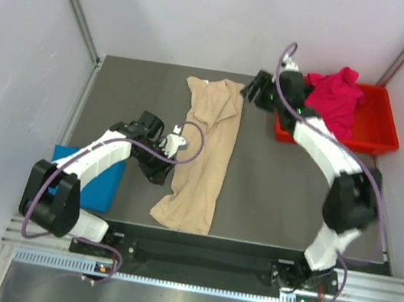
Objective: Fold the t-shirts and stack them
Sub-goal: Fold the tshirt
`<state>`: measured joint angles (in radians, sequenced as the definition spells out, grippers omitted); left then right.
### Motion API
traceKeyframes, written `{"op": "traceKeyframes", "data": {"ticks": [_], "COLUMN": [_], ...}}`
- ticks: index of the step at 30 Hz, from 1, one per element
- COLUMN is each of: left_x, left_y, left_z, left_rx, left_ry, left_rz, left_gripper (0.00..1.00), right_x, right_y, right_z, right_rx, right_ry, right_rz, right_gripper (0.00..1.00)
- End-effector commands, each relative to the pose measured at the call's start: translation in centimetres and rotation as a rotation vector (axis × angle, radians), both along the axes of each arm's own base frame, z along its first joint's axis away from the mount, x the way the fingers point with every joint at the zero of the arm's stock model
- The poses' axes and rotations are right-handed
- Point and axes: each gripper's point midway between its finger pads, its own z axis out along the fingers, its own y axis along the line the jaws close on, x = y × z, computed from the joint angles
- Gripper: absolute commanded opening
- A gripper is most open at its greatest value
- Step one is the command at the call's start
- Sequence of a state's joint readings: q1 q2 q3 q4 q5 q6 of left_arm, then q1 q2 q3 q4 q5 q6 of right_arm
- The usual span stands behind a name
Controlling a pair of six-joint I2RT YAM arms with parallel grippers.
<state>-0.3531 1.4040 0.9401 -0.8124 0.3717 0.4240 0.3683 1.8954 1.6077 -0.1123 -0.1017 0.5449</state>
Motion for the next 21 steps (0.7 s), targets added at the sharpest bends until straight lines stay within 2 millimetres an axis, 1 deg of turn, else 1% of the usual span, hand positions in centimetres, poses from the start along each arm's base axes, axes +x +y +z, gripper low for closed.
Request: {"op": "traceKeyframes", "data": {"ticks": [1,2,3,4,5,6,7,8,9,10,12,13,14,15,16,18,19,20,21], "left_x": [0.8,0.7,0.8,0.7,0.8,0.8,0.9,1.0,1.0,0.9,0.9,0.9,0.8,0.9,0.9,0.9,0.9,0.9,0.9], "left_y": [0.0,-0.3,-0.4,-0.6,-0.6,-0.6,-0.7,-0.7,-0.7,-0.7,-0.8,-0.8,-0.7,-0.7,-0.7,-0.7,-0.7,-0.7,-0.7], "left_z": [0.9,1.2,1.5,1.6,1.8,1.8,2.0,2.1,2.1,2.1,2.2,2.3,2.3,2.3,2.4,2.3,2.3,2.3,2.3], "left_rx": [-0.034,-0.05,-0.06,-0.074,-0.078,-0.08,-0.087,-0.088,-0.089,-0.092,-0.094,-0.097,-0.095,-0.097,-0.097,-0.096,-0.095,-0.093,-0.093], "left_ry": [-0.06,-0.061,-0.067,-0.066,-0.071,-0.078,-0.084,-0.088,-0.091,-0.092,-0.093,-0.096,-0.093,-0.095,-0.096,-0.094,-0.095,-0.093,-0.093], "left_rz": [0.036,0.033,0.031,0.029,0.032,0.031,0.033,0.037,0.039,0.036,0.035,0.037,0.035,0.036,0.037,0.039,0.04,0.042,0.042], "left_gripper": [0.54,0.54,0.54,0.54,0.54,0.54,0.55,0.54,0.55,0.54,0.54,0.54,0.54,0.54,0.55,0.55,0.55,0.54,0.54], "right_x": [-9.6,-12.0,-14.1,-17.8,-19.6,-21.6,-24.3,-26.5,-28.8,-30.7,-33.0,-34.2,-35.5,-36.4,-37.2,-38.2,-38.5,-38.7,-38.7], "right_y": [0.0,0.5,0.4,1.0,1.3,1.7,1.6,2.5,2.1,3.5,4.4,4.6,5.1,5.6,6.7,7.7,7.9,7.8,7.8], "right_z": [-2.3,-3.3,-2.2,-5.7,-6.6,-6.5,-9.2,-9.9,-11.5,-11.6,-12.4,-13.5,-14.1,-14.8,-14.9,-15.6,-15.9,-16.9,-17.2], "right_rx": [-0.054,-0.066,-0.056,-0.083,-0.093,-0.08,-0.078,-0.07,-0.071,-0.023,0.01,0.009,-0.002,0.003,0.06,0.113,0.114,0.089,0.081], "right_ry": [0.109,0.139,0.124,0.211,0.234,0.24,0.322,0.351,0.392,0.408,0.427,0.47,0.491,0.525,0.537,0.576,0.588,0.611,0.619], "right_rz": [0.071,0.094,0.096,0.129,0.147,0.173,0.184,0.224,0.231,0.256,0.29,0.292,0.32,0.34,0.367,0.402,0.404,0.399,0.402], "right_gripper": [0.65,0.65,0.65,0.65,0.65,0.65,0.65,0.63,0.62,0.61,0.58,0.57,0.56,0.56,0.56,0.51,0.49,0.44,0.41]}}
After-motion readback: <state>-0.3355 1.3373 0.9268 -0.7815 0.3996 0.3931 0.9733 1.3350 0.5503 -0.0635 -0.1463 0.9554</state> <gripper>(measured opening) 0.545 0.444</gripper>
